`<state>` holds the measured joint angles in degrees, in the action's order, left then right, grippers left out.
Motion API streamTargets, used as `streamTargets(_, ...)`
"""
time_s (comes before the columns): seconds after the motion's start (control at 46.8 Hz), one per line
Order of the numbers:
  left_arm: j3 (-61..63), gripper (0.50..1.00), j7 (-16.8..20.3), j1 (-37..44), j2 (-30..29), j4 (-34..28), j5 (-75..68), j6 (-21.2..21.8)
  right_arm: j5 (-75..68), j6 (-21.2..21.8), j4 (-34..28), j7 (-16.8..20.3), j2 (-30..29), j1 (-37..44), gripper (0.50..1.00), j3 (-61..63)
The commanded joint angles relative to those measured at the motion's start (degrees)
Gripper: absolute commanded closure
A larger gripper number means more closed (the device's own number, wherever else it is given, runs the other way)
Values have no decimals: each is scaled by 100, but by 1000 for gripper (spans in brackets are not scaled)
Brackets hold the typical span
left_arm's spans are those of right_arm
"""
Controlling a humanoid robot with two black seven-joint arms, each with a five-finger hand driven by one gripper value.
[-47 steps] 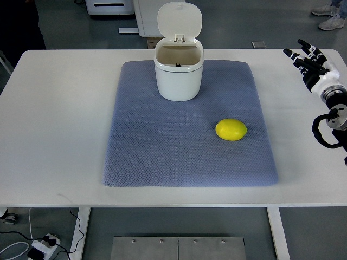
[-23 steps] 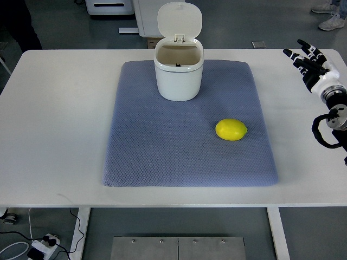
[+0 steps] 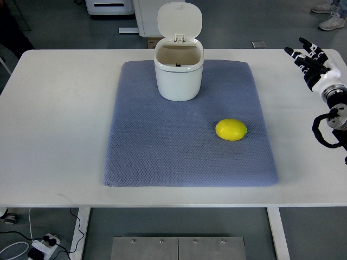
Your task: Put lemon in trash with right hand
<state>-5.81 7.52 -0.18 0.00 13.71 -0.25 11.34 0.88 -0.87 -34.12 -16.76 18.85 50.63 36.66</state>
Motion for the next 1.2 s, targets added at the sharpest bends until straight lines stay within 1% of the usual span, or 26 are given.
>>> streamTargets(0.0, 0, 500, 4, 0, 0, 0, -1, 0, 0, -18, 2, -213, 4, 9, 500, -1)
streamTargets(0.064, 0, 500, 4, 0, 0, 0, -1, 0, 0, -45, 2, -293, 4, 17, 500, -10)
streamTargets(0.257, 0, 500, -5, 0, 0, 0, -1, 0, -9, -62, 20, -284, 4, 26, 500, -1)
streamTargets(0.342, 0, 500, 4, 0, 0, 0, -1, 0, -18, -71, 37, -336, -31, 26, 500, 34)
streamTargets(0.385, 0, 500, 3, 0, 0, 0, -1, 0, -18, -71, 37, -415, -57, 26, 500, 52)
streamTargets(0.513, 0, 500, 4, 0, 0, 0, -1, 0, -18, -115, 46, -820, -92, 9, 500, 43)
streamTargets(0.556, 0, 500, 4, 0, 0, 0, -1, 0, -18, -168, 55, -811, -119, 9, 500, 26)
streamTargets(0.748, 0, 500, 4, 0, 0, 0, -1, 0, -18, -107, 11, -811, -171, 0, 500, -1)
streamTargets(0.984, 0, 500, 4, 0, 0, 0, -1, 0, -18, -142, -6, -732, -303, 0, 500, -10)
streamTargets(1.09, 0, 500, 4, 0, 0, 0, -1, 0, 0, -133, -85, -864, -303, -9, 500, -193)
streamTargets(1.176, 0, 500, 4, 0, 0, 0, -1, 0, 9, -133, -252, -1066, -251, 17, 500, -580)
